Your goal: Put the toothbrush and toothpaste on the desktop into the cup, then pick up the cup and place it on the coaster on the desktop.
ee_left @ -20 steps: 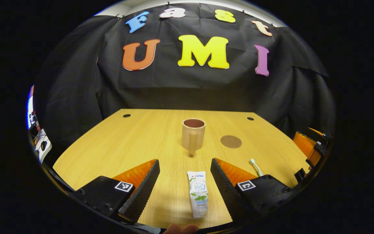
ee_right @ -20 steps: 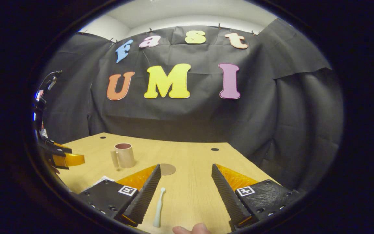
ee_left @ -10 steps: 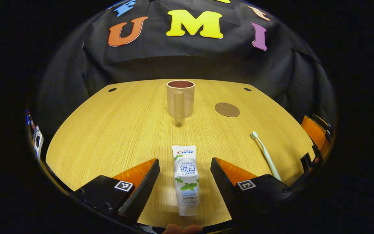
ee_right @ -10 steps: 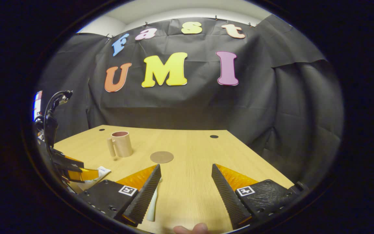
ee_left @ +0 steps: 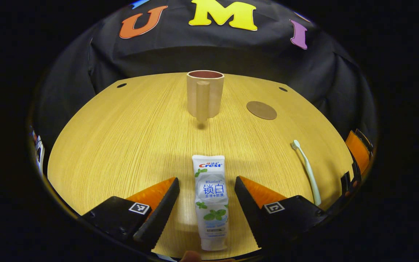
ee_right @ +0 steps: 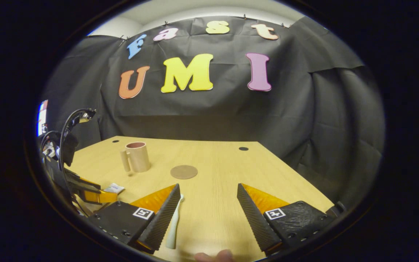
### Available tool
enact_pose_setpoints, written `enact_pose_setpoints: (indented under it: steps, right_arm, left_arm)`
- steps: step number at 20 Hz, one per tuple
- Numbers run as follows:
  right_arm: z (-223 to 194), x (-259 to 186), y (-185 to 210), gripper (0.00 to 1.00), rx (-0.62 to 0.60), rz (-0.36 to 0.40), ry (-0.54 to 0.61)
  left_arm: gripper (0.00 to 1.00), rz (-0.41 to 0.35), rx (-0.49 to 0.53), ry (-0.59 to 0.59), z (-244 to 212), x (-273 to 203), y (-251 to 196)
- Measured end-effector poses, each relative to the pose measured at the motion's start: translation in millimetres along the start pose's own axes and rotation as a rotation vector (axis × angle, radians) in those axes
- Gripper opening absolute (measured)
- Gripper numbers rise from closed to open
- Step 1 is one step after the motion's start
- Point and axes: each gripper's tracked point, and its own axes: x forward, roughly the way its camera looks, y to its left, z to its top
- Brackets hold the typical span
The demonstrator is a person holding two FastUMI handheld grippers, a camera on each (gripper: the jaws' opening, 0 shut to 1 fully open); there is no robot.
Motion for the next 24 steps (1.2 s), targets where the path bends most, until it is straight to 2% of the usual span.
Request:
enact_pose_setpoints:
  steps: [10, 11, 12, 13, 14, 16, 17, 18, 24]
  right_arm:
    - [-5.6, -0.2, 3.2, 0.95, 0.004, 0.008, 0.016]
    - [-5.6, -0.4, 3.5, 0.95, 0.006, 0.008, 0.016]
    - [-5.1, 0.4, 3.5, 0.95, 0.01, 0.007, 0.015]
    - [-4.7, 0.4, 4.3, 0.95, 0.011, 0.007, 0.015]
    - [-4.7, 0.7, 5.1, 0.95, 0.009, 0.007, 0.014]
    - [-5.6, 0.7, 5.6, 0.95, 0.003, 0.005, 0.014]
    - [-5.6, 0.3, 4.6, 0.95, 0.002, 0.002, 0.013]
    - [-5.4, 0.3, 4.2, 0.95, 0.003, 0.0, 0.013]
    - [-1.7, -4.0, 8.4, 0.95, 0.016, 0.0, 0.007]
  left_arm:
    - [0.66, 0.055, 0.032, 0.015, -2.4, 2.7, 4.5]
    - [0.6, 0.058, 0.028, 0.014, -3.0, 3.8, 4.6]
    - [0.58, 0.061, 0.031, 0.011, -2.8, 2.5, 4.4]
    - [0.6, 0.063, 0.036, 0.008, -2.3, 2.5, 4.1]
    - [0.54, 0.061, 0.039, 0.006, -1.7, 2.5, 3.9]
    - [0.52, 0.053, 0.04, -0.001, -1.6, 1.9, 3.9]
    - [0.56, 0.049, 0.037, -0.005, -1.7, 0.7, 3.8]
    - [0.51, 0.045, 0.035, -0.015, -0.4, -0.9, 4.5]
    - [0.47, 0.031, 0.06, -0.164, 27.6, -32.9, 2.2]
